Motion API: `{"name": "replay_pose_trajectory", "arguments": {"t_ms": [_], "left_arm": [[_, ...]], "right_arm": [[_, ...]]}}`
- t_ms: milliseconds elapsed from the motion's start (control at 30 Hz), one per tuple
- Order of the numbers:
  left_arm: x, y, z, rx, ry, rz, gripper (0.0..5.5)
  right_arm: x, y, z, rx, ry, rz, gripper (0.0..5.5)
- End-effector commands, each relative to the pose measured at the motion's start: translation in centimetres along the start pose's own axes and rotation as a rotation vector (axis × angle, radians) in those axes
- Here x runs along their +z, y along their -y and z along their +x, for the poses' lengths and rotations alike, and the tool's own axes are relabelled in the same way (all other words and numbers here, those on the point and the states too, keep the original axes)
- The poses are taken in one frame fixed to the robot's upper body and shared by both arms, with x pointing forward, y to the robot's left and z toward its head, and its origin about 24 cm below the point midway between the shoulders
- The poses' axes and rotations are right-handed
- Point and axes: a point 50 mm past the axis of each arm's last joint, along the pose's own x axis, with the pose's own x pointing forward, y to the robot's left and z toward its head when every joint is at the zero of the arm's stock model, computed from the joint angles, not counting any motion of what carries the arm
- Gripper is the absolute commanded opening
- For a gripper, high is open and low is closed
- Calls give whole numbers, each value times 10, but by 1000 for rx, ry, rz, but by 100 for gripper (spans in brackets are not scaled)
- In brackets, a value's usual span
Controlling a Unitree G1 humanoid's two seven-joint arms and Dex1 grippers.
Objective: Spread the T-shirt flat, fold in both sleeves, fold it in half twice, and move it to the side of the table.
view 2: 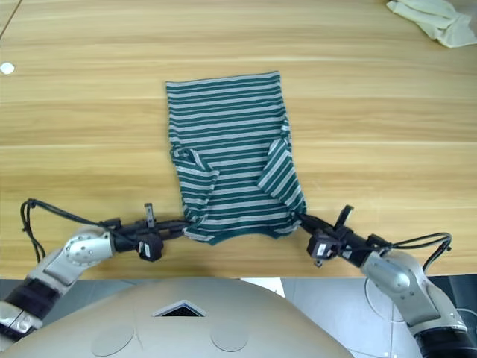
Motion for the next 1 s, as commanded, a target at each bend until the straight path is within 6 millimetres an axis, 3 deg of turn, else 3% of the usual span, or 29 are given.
{"name": "replay_pose_trajectory", "arguments": {"t_ms": [33, 233, 300, 433, 600, 733, 833, 1000], "left_arm": [[-7, 33, -13, -101, -130, -111, 0], [-7, 32, -18, -79, -157, -127, 0], [-6, 23, -19, -45, -153, -109, 0], [-13, -26, -22, 190, -160, -21, 0], [-2, -96, -10, 555, -26, 26, 0], [-12, -128, -2, 624, -67, 55, 0], [-19, -144, 7, 616, -89, 81, 0], [-35, -186, 21, 630, -120, 91, 0]], "right_arm": [[13, 1, -8, -42, 37, 29, 3], [19, 13, -10, -97, 75, 42, 3], [19, 16, -8, -110, 84, 39, 3], [22, 38, 6, -195, 122, -9, 3], [25, 81, 39, -356, 175, -96, 3], [26, 114, 67, -463, 184, -122, 3], [22, 128, 81, -506, 156, -128, 3], [6, 154, 104, -605, 80, -95, 3]]}}
